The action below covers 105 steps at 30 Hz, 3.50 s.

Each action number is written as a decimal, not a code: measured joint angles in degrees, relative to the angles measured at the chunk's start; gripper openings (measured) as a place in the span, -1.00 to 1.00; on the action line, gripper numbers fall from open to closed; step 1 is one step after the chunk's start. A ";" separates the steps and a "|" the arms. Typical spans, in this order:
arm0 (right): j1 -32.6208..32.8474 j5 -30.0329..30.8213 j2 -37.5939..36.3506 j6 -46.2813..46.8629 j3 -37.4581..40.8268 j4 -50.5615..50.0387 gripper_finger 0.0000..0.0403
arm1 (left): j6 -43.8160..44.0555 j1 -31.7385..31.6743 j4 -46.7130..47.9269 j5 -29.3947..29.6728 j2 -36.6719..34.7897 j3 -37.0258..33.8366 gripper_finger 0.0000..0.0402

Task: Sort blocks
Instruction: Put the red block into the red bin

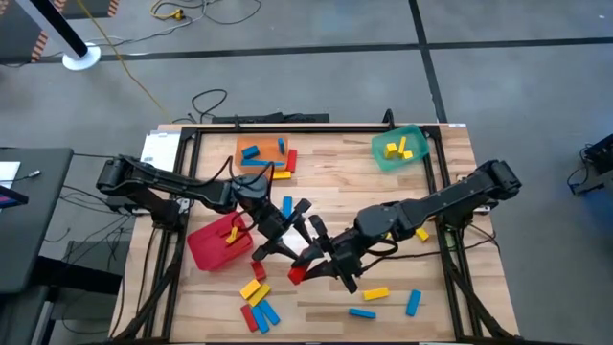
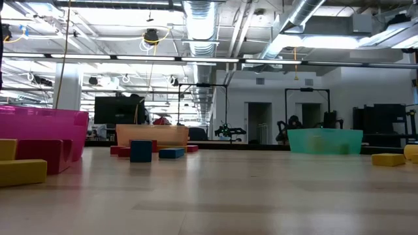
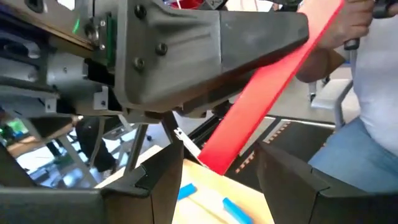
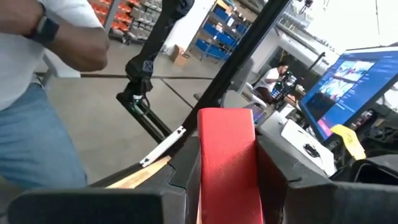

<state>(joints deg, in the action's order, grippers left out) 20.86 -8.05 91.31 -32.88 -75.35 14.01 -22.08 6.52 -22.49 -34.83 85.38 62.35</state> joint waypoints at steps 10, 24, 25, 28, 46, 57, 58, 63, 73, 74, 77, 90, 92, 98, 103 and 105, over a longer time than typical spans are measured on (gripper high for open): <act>1.38 5.15 -0.01 -1.37 0.00 -1.48 -0.39 | 2.58 -0.20 0.90 -1.12 0.00 0.00 -0.28; 2.85 10.73 -0.38 0.15 -0.02 -3.07 -0.39 | 3.10 -0.20 3.01 -4.04 0.04 -0.05 -0.60; 2.85 10.80 -0.40 0.41 -0.02 -3.20 -0.39 | 3.13 -0.20 3.26 -4.33 0.04 -0.04 -0.63; 2.85 10.86 -0.40 1.47 -0.02 -3.85 -0.39 | 2.76 -0.20 5.29 -5.21 -0.23 -0.05 -0.67; 3.43 19.54 -0.56 4.29 0.07 -9.24 0.08 | -1.81 0.48 31.27 2.93 -10.35 -0.02 -0.71; 3.59 24.76 -0.58 10.99 0.07 -18.06 0.11 | 2.00 3.79 59.49 23.18 -15.83 0.02 -0.71; 3.59 24.76 -0.58 12.04 0.07 -19.07 0.11 | 3.15 4.30 62.67 24.71 -16.18 0.02 -0.71; 3.84 24.77 -0.58 16.48 0.07 -24.32 0.11 | 10.57 6.98 77.68 30.19 -17.45 0.02 -0.71; 5.45 24.76 -0.60 25.20 0.07 -34.59 0.11 | 33.68 14.71 103.44 42.90 -20.39 0.02 -0.71; 5.47 24.76 -0.60 26.02 0.07 -35.43 0.11 | 35.90 15.60 105.22 44.01 -20.39 0.01 -0.71; 5.94 24.76 -0.60 28.60 0.07 -37.56 0.11 | 40.07 18.59 106.89 45.51 -20.33 -1.57 -0.71; 6.15 24.76 -0.62 30.96 0.04 -36.49 0.11 | 35.44 23.16 105.57 45.71 -6.00 -7.48 -0.71; 6.15 24.75 -0.62 31.12 0.04 -36.03 0.11 | 32.87 22.99 105.45 45.89 -3.30 -7.48 -0.70; 6.38 24.75 -0.60 31.25 0.02 -34.80 0.11 | 26.31 21.15 106.77 50.71 4.36 -7.45 -0.70; 6.56 24.74 -0.55 31.40 0.38 -34.35 0.11 | 23.58 20.43 108.70 56.43 7.33 -7.02 -0.69; 6.56 24.73 -0.51 31.41 0.58 -34.86 0.11 | 23.33 20.32 109.10 59.83 7.50 -6.16 -0.69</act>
<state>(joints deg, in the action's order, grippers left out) 27.42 16.68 90.81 -1.47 -74.77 -20.85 1.25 26.84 86.61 25.00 92.88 56.19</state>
